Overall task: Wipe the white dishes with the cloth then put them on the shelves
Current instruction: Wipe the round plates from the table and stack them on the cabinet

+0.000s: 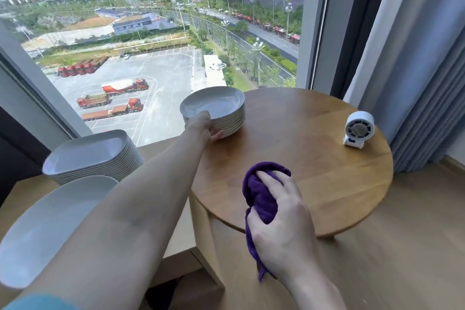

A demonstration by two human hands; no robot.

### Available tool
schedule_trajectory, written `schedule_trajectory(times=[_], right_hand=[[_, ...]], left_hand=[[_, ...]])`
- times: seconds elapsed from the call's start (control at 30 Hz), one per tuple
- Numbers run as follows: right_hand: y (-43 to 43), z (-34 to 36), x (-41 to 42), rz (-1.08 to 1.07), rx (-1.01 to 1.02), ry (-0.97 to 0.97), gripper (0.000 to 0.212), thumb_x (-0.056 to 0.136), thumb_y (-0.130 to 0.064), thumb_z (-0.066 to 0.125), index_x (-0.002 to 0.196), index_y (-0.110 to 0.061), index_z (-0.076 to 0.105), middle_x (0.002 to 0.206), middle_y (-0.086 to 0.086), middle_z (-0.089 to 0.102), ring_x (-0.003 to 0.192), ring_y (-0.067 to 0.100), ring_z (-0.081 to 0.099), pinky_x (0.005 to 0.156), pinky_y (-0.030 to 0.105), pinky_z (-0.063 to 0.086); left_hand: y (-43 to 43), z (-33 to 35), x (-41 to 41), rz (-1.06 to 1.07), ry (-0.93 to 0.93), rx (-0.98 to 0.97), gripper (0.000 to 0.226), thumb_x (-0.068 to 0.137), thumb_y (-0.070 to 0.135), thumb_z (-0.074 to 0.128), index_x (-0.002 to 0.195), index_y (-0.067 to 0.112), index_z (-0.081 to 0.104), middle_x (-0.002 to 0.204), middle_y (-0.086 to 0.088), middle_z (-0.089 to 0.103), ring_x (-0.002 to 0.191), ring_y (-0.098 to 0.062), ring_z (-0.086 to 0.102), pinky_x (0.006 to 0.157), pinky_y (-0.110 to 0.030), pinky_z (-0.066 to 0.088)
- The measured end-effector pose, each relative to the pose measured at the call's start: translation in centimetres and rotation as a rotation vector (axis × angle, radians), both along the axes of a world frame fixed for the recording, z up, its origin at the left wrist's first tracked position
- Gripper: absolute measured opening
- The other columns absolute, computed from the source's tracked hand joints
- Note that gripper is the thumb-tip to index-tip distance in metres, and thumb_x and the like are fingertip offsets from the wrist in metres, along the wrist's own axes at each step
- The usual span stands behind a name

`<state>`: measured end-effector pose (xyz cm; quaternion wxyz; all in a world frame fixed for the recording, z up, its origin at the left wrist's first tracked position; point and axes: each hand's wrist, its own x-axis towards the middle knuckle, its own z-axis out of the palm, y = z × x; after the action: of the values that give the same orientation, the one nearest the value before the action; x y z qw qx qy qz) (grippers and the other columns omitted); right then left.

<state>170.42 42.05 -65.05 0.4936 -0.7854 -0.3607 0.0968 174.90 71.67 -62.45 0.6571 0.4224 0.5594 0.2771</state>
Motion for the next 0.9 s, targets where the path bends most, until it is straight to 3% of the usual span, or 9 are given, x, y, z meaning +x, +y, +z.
schedule_trajectory(times=[0.1, 0.23, 0.4, 0.6, 0.73, 0.83, 0.9], right_hand=[[0.1, 0.0, 0.0, 0.014, -0.015, 0.002, 0.064, 0.084, -0.020, 0.071, 0.142, -0.039, 0.053, 0.141, -0.032, 0.037, 0.127, -0.003, 0.042, 0.100, 0.007, 0.029], [0.1, -0.1, -0.1, 0.023, -0.027, -0.001, 0.065, 0.082, -0.018, 0.071, 0.142, -0.037, 0.054, 0.142, -0.029, 0.039, 0.127, -0.001, 0.044, 0.098, 0.004, 0.026], [0.1, -0.2, -0.4, 0.038, -0.035, 0.005, 0.064, 0.082, -0.018, 0.071, 0.141, -0.037, 0.054, 0.141, -0.030, 0.039, 0.126, -0.001, 0.043, 0.096, 0.002, 0.026], [0.0, -0.3, -0.4, 0.044, -0.043, -0.001, 0.065, 0.082, -0.017, 0.070, 0.141, -0.037, 0.055, 0.142, -0.028, 0.040, 0.126, 0.002, 0.045, 0.098, 0.009, 0.030], [0.1, -0.5, -0.1, 0.039, -0.048, -0.002, 0.065, 0.082, -0.017, 0.070, 0.142, -0.037, 0.054, 0.143, -0.028, 0.040, 0.125, 0.003, 0.046, 0.098, 0.011, 0.031], [0.1, -0.6, 0.0, 0.033, -0.045, 0.004, 0.066, 0.081, -0.017, 0.070, 0.141, -0.038, 0.054, 0.143, -0.028, 0.040, 0.124, 0.003, 0.047, 0.098, 0.013, 0.032], [0.1, -0.6, 0.1, 0.030, -0.036, -0.001, 0.065, 0.081, -0.017, 0.071, 0.141, -0.037, 0.055, 0.143, -0.028, 0.041, 0.123, 0.004, 0.048, 0.097, 0.013, 0.034]], left_hand=[[0.3, 0.4, 0.0, 0.062, -0.011, -0.021, 0.049, 0.097, 0.014, 0.056, 0.146, 0.017, 0.048, 0.135, -0.012, 0.056, 0.107, -0.027, 0.064, 0.046, -0.036, 0.061], [0.3, 1.5, -0.1, 0.097, -0.053, -0.001, 0.047, 0.097, 0.019, 0.061, 0.142, 0.013, 0.049, 0.132, -0.012, 0.056, 0.098, -0.026, 0.062, 0.062, -0.039, 0.062], [0.4, 1.7, -0.6, 0.055, -0.084, 0.036, 0.045, 0.095, 0.009, 0.055, 0.140, 0.006, 0.050, 0.129, -0.022, 0.063, 0.108, -0.036, 0.069, 0.086, -0.049, 0.060], [0.5, 1.6, -1.4, 0.064, -0.171, -0.020, 0.047, 0.096, -0.002, 0.044, 0.143, 0.003, 0.044, 0.136, -0.026, 0.055, 0.114, -0.044, 0.065, 0.088, -0.054, 0.057], [0.2, 2.0, -1.7, 0.105, -0.286, -0.079, 0.032, 0.095, -0.009, 0.045, 0.126, 0.001, 0.045, 0.127, -0.025, 0.050, 0.123, -0.048, 0.056, 0.088, -0.054, 0.059], [0.3, 2.1, -2.7, 0.127, -0.352, -0.070, 0.033, 0.092, -0.012, 0.046, 0.123, -0.001, 0.052, 0.121, -0.022, 0.051, 0.109, -0.044, 0.059, 0.082, -0.053, 0.062], [0.0, 2.1, -3.8, 0.116, -0.375, -0.039, 0.042, 0.091, -0.013, 0.046, 0.130, 0.000, 0.055, 0.127, -0.020, 0.054, 0.095, -0.036, 0.058, 0.082, -0.054, 0.063]])
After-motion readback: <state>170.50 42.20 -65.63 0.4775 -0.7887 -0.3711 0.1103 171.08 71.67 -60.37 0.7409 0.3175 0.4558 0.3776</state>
